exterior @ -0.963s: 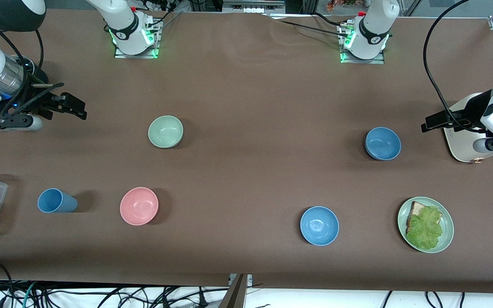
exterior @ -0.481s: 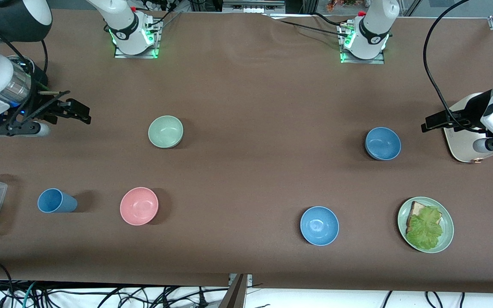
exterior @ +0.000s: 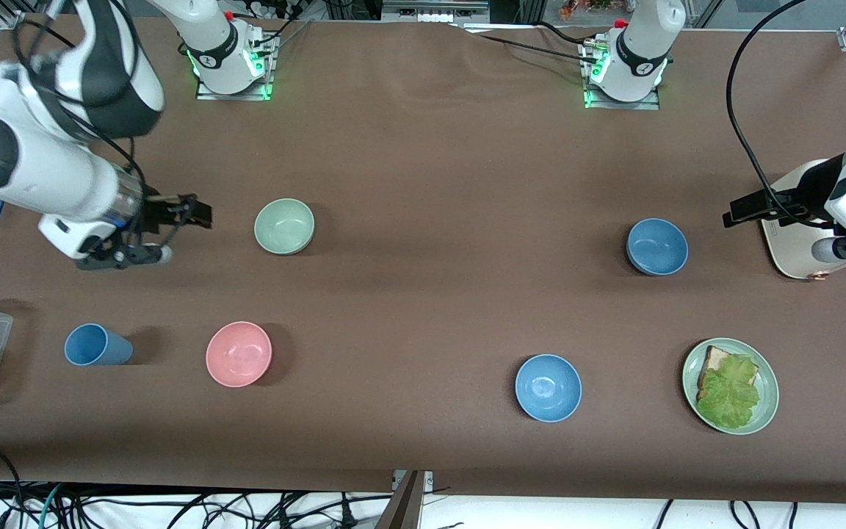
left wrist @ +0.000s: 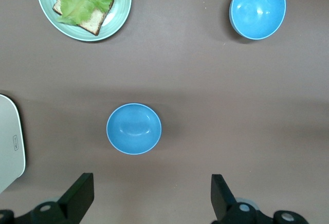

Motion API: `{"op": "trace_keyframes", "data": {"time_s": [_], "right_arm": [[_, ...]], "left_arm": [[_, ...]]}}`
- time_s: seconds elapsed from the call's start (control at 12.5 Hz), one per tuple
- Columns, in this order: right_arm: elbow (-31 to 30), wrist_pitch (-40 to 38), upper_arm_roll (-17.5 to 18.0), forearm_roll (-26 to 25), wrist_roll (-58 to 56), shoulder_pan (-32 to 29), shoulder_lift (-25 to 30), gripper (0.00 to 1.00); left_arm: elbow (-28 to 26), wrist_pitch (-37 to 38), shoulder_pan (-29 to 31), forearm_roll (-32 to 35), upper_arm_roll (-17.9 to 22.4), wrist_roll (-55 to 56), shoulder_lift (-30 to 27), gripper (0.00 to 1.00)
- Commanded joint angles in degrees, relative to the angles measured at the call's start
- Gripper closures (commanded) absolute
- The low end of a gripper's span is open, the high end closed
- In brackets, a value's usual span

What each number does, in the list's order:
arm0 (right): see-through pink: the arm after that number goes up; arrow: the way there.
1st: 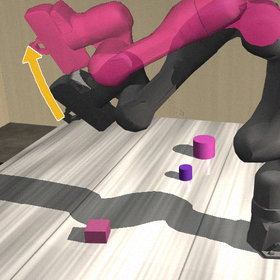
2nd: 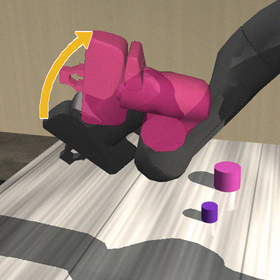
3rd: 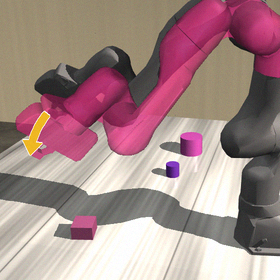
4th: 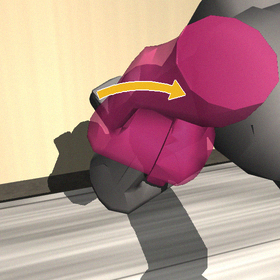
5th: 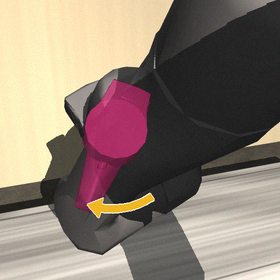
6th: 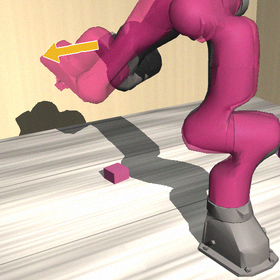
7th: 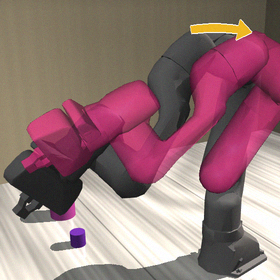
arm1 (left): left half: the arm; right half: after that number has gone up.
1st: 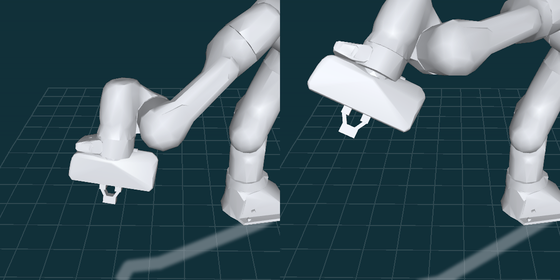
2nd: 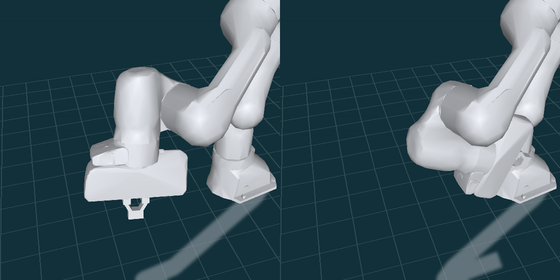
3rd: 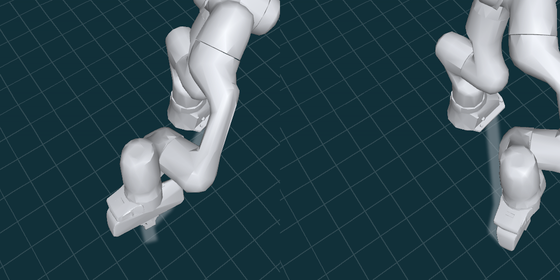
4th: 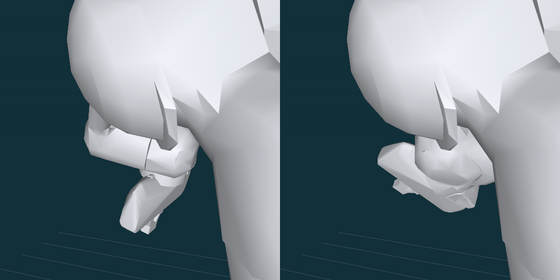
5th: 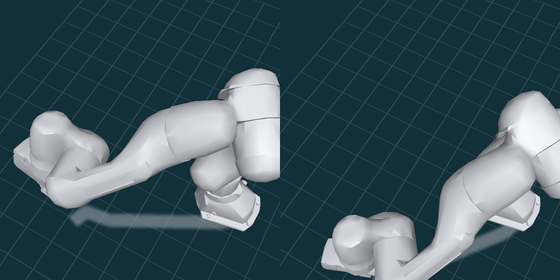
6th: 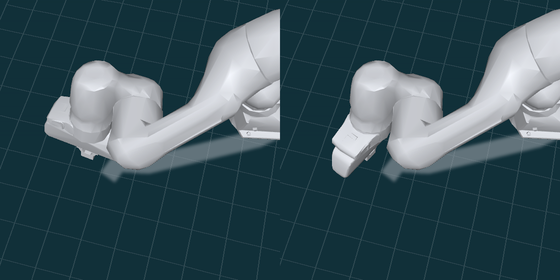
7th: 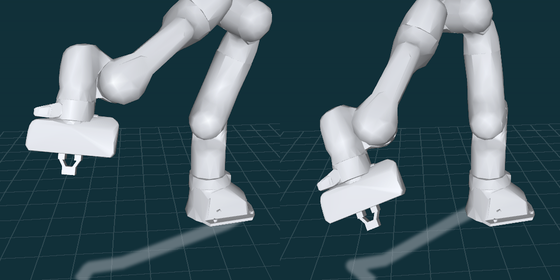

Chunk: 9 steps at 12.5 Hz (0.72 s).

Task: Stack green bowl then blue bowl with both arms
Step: 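Reach the right gripper to the light green bowl rim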

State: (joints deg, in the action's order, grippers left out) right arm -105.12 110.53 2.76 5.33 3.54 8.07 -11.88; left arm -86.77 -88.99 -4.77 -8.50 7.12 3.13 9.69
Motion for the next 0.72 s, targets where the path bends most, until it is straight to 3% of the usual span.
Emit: {"op": "trace_keyframes", "data": {"time_s": [0.0, 0.16, 0.32, 0.48, 0.56, 0.64], "right_arm": [[-17.1, 18.7, 2.4, 2.3, -0.3, -0.1, 1.7, 0.01], [-24.8, 28.7, 4.6, 2.4, 1.9, -0.1, 0.8, 0.02], [-28.8, 32.2, 5.1, 2.4, 3.2, 0.0, 0.0, 0.06], [-31.0, 34.1, 5.5, 2.4, 3.3, 0.0, -0.7, 0.17], [-32.6, 36.4, 5.6, 2.4, 3.2, 0.0, -1.1, 0.35], [-33.7, 39.5, 5.7, 2.4, 3.3, 0.0, -2.3, 0.67]], "left_arm": [[2.0, 1.3, -0.1, 1.1, -0.1, 0.6, 0.9, 0.0], [2.0, 1.3, -0.1, 1.1, -0.1, 0.6, 0.9, 0.0], [2.0, 1.3, -0.1, 1.1, -0.1, 0.6, 0.9, 0.0], [2.0, 1.3, -0.1, 1.1, -0.1, 0.6, 0.9, 0.0], [2.0, 1.4, -0.1, 1.1, -0.1, 0.6, 0.9, 0.0], [2.0, 1.3, -0.1, 1.1, -0.1, 0.6, 0.9, 0.0]]}}
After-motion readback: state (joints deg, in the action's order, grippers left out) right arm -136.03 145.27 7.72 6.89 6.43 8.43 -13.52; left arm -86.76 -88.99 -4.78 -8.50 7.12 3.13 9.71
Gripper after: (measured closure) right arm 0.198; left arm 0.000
